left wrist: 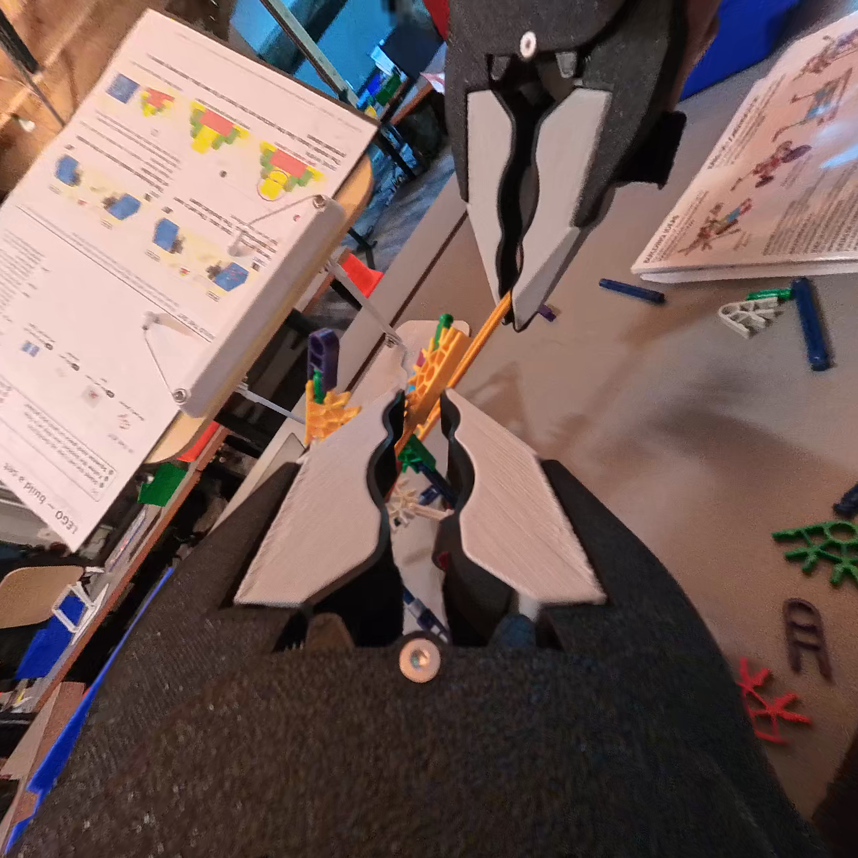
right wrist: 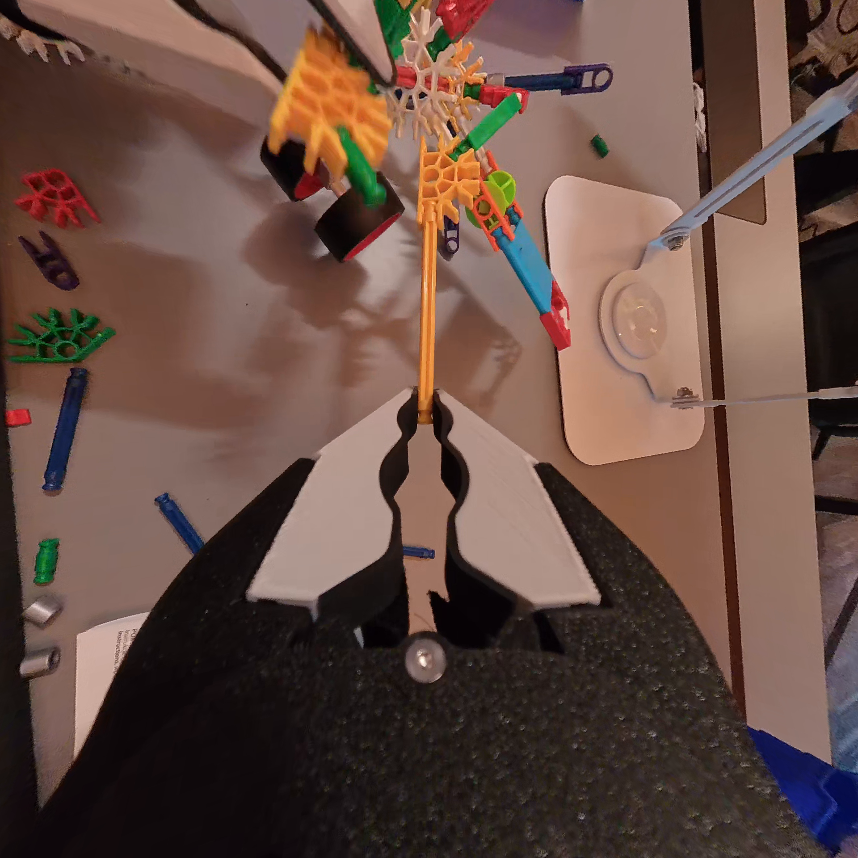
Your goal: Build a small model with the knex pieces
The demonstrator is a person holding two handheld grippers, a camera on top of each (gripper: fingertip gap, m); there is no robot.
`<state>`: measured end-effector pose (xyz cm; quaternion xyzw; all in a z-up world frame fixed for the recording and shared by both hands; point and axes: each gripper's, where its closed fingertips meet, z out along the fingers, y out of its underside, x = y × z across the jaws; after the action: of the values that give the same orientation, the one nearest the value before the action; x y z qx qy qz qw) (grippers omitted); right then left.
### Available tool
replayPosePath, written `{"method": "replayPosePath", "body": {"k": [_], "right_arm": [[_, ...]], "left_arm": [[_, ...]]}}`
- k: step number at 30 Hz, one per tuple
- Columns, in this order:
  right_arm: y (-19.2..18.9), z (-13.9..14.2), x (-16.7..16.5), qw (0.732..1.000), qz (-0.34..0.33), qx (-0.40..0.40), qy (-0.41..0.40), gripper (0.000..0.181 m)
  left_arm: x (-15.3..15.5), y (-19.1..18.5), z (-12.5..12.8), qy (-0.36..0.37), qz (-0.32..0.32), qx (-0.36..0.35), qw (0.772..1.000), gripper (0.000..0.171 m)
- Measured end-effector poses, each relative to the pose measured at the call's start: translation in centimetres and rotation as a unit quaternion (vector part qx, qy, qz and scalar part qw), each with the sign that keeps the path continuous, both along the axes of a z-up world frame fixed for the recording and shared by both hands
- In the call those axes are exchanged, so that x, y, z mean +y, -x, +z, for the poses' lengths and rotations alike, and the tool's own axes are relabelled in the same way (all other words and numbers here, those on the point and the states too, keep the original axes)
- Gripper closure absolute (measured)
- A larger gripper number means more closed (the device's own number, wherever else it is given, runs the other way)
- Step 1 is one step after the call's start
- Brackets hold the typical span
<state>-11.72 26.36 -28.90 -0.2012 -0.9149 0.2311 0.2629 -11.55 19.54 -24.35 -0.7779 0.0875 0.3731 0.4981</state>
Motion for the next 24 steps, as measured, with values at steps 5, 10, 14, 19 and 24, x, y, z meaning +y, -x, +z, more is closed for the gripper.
{"method": "replayPosePath", "body": {"k": [5,10,14,19,24], "right_arm": [[-0.3,-0.4,-0.1,1.0,0.007,-0.001,-0.018,0.176],[-0.9,-0.8,-0.3,0.999,0.02,-0.01,-0.027,0.176],[-1.3,-1.0,-0.5,0.999,0.027,-0.014,-0.034,0.176],[-1.4,-1.5,-0.3,0.998,0.039,-0.018,-0.042,0.175],[-1.3,-1.8,0.4,0.997,0.042,-0.02,-0.057,0.175]], "left_arm": [[-0.4,-1.1,-1.2,0.041,0.014,0.021,0.999,0.156],[-1.1,-2.4,-1.5,0.055,0.024,0.019,0.998,0.137],[-1.9,-4.4,-0.9,0.068,-0.004,0.008,0.998,0.138],[-3.2,-7.2,0.8,0.096,-0.061,-0.011,0.993,0.135],[-4.7,-4.1,5.3,0.123,-0.082,-0.027,0.989,0.149]]}}
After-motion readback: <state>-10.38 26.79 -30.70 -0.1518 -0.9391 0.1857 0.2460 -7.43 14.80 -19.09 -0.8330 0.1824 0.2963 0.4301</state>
